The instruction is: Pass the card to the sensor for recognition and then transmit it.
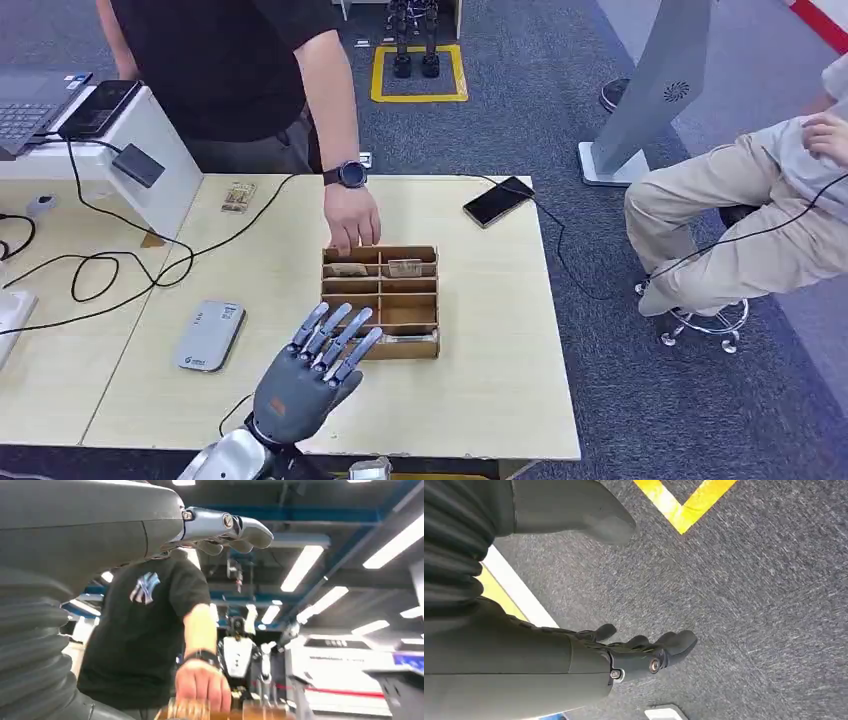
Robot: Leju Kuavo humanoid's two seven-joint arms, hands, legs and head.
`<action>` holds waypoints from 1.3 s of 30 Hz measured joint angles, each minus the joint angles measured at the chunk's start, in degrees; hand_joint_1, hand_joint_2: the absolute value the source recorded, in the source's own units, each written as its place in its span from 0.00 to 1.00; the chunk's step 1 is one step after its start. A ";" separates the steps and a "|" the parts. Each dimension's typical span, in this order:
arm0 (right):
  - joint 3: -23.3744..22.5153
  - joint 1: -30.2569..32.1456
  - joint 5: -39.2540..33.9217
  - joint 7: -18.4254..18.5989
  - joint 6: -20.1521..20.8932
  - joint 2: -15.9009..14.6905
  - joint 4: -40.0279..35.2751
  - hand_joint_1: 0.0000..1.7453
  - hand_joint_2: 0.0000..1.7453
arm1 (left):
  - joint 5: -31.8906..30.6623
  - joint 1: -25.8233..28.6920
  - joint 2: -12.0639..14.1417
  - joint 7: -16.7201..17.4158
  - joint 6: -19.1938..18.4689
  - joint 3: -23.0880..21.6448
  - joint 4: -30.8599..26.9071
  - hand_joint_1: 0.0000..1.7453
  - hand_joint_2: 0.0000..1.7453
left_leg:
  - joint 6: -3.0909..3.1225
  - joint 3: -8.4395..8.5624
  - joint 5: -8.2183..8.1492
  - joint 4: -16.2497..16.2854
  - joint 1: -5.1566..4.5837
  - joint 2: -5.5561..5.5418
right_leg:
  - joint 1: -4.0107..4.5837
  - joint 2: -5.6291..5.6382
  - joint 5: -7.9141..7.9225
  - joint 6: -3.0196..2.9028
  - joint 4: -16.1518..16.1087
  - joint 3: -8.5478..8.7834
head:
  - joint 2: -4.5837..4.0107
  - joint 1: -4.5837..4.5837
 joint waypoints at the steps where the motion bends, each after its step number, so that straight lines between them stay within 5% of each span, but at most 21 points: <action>1: 0.00 0.00 0.02 -0.02 0.02 -0.02 0.00 0.00 1.00 | 0.04 0.01 0.37 0.00 0.00 -0.33 0.39 0.00 1.00 | 0.00 0.00 0.00 0.00 0.00 0.00 | 0.00 0.00 0.00 0.00 0.00 0.00 | 0.00 0.00; 6: 0.00 0.00 -0.13 -0.04 0.00 -0.17 0.00 0.00 1.00 | -0.31 -0.08 2.01 0.99 0.00 -2.45 2.75 0.00 1.00 | 0.00 0.00 0.00 0.00 -0.01 0.00 | -0.01 0.00 0.00 0.00 0.00 0.00 | 0.00 0.00; 14: 0.02 0.00 0.44 0.26 0.13 -0.26 0.02 0.00 1.00 | -1.03 -2.23 3.34 8.47 0.00 -5.81 9.17 0.00 1.00 | 0.00 0.01 0.00 0.00 -0.02 0.00 | -0.01 0.00 0.00 0.00 0.00 0.00 | 0.00 0.00; 23: 0.02 0.01 0.59 0.90 0.11 -0.26 0.04 0.00 1.00 | -1.03 -9.09 4.83 32.70 -0.15 -14.47 15.56 0.00 1.00 | -0.01 0.01 0.01 0.00 -0.01 0.00 | -0.01 -0.01 0.01 0.00 0.00 0.02 | 0.00 0.00; 35: 0.02 0.07 0.59 0.90 0.11 -0.26 0.04 0.00 1.00 | -1.05 -11.18 5.20 33.33 -0.17 -17.59 18.64 0.00 1.00 | 0.00 0.00 0.00 0.00 -0.02 0.01 | -0.01 0.00 0.01 0.00 0.00 -0.02 | 0.00 0.00; 39: 0.02 0.07 0.59 1.09 0.11 -0.26 0.04 0.00 1.00 | -1.03 -12.31 5.27 38.67 -2.99 -18.44 19.60 0.00 1.00 | 0.00 0.00 0.01 0.01 -0.01 0.00 | -0.01 0.00 0.01 0.00 0.00 -0.01 | 0.00 0.00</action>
